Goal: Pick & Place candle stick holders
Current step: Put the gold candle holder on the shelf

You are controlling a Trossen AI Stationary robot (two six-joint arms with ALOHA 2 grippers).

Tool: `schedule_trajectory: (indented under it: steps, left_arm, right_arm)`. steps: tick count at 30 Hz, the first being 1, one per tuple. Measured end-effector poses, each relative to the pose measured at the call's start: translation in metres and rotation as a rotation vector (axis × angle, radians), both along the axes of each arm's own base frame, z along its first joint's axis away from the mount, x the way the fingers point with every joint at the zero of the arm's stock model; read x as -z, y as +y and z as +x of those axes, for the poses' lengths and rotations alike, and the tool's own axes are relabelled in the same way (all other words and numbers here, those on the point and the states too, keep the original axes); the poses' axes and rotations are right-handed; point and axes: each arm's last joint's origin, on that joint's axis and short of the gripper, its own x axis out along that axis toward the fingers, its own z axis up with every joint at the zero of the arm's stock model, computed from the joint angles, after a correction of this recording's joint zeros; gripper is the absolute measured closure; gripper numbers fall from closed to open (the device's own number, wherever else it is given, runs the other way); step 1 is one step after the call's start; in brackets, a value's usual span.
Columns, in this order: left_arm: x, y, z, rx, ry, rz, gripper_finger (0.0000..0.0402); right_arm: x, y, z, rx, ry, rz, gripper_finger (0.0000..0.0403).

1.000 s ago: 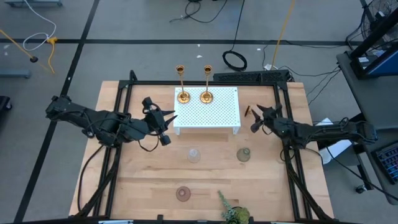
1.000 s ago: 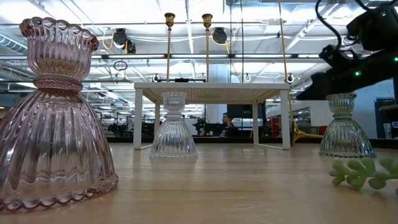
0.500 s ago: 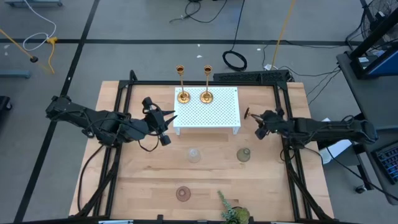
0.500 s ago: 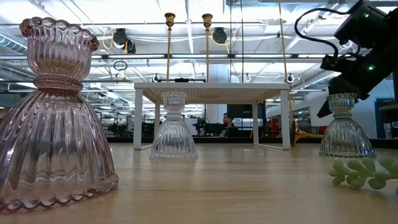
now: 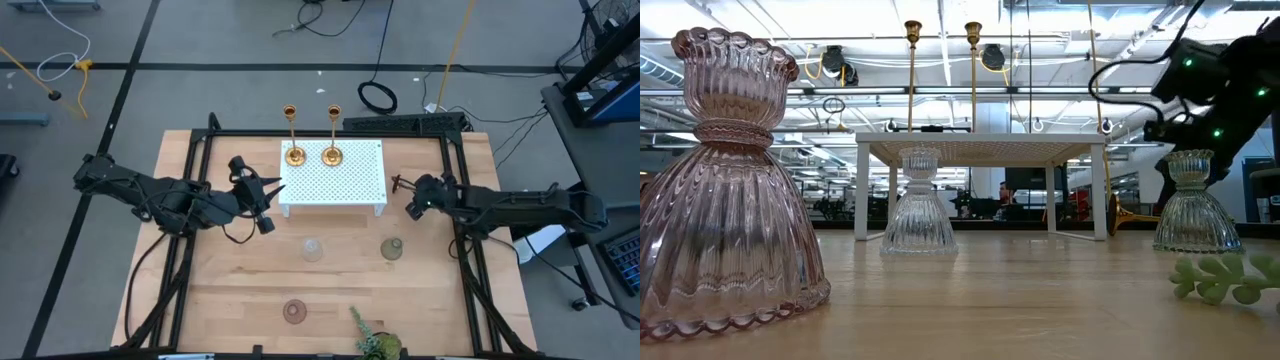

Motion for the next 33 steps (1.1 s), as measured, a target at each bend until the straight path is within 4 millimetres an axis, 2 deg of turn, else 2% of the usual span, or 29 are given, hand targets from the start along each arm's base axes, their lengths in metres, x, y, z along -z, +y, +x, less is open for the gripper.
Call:
schedule_trajectory:
  steps: [7, 16, 20, 26, 33]
  left_arm:
    - [0.000, 0.000, 0.000, 0.009, 0.016, 0.025, 0.0316]
    - [0.000, 0.000, 0.000, 0.010, 0.018, 0.027, 0.0316]
    - [0.000, 0.000, 0.000, 0.009, 0.016, 0.025, 0.0316]
    - [0.000, 0.000, 0.000, 0.008, 0.016, 0.023, 0.0316]
    - [0.001, -0.001, 0.001, 0.050, 0.018, -0.002, 0.0316]
  right_arm:
    - [0.008, -0.011, 0.009, -0.045, 0.032, 0.049, 0.0245]
    - [0.019, -0.024, 0.010, -0.020, 0.064, 0.137, 0.0253]
    - [0.021, -0.028, 0.010, 0.003, 0.069, 0.143, 0.0291]
    - [0.022, -0.030, 0.008, 0.018, 0.074, 0.145, 0.0390]
    - [0.020, -0.029, 0.006, 0.040, 0.077, 0.123, 0.0395]
